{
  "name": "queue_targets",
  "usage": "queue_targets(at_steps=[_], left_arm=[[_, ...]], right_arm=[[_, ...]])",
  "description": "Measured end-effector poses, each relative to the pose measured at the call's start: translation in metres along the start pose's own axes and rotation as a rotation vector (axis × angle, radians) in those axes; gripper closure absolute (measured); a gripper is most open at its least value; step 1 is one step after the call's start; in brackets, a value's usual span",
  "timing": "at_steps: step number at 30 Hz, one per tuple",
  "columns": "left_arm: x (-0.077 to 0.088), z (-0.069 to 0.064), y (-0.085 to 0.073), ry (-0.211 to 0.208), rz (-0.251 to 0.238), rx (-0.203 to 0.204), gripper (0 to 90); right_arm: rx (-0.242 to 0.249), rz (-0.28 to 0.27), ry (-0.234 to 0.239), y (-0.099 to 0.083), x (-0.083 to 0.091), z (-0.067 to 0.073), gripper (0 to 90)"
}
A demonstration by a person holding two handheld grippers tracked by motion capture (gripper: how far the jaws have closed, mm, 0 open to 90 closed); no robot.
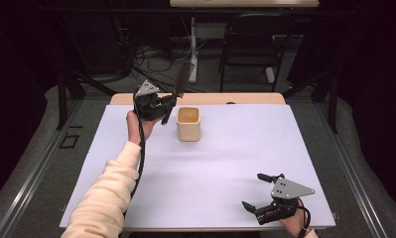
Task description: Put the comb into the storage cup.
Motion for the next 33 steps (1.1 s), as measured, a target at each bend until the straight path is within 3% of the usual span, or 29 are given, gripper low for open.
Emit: queue_targets(at_steps=[8, 14, 19, 27, 33], left_arm=[[-0.001, -0.001, 0.008, -0.007, -0.028, 0.005, 72.3], [-0.008, -0.004, 0.013, -0.01, -0.031, 0.004, 72.3], [-0.012, -0.008, 0.019, -0.005, -0.072, 0.013, 72.2], [-0.023, -0.015, 0.026, -0.009, -0.096, 0.006, 72.3], [-0.032, -0.014, 0.027, -0.015, -0.104, 0.022, 72.3]], right_arm=[[0.0, 0.001, 0.001, 0.0, 0.0, 0.0, 0.1], [-0.004, 0.009, -0.001, -0.001, -0.001, 0.0, 0.2], [0.0, 0.009, 0.002, -0.001, -0.001, 0.0, 0.1], [-0.002, 0.015, 0.002, -0.001, -0.002, -0.001, 0.1], [-0.003, 0.014, 0.002, -0.001, -0.002, -0.001, 0.1]])
Point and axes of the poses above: each handheld gripper's, and its own axes: x roughly backward along the jaws, y roughly out of its top, z roughly to its left, the point moved 3 cm from there along -x, roughly forward along the jaws, and after that the axes turned 4 degrees about -x, right-handed, at the moved point
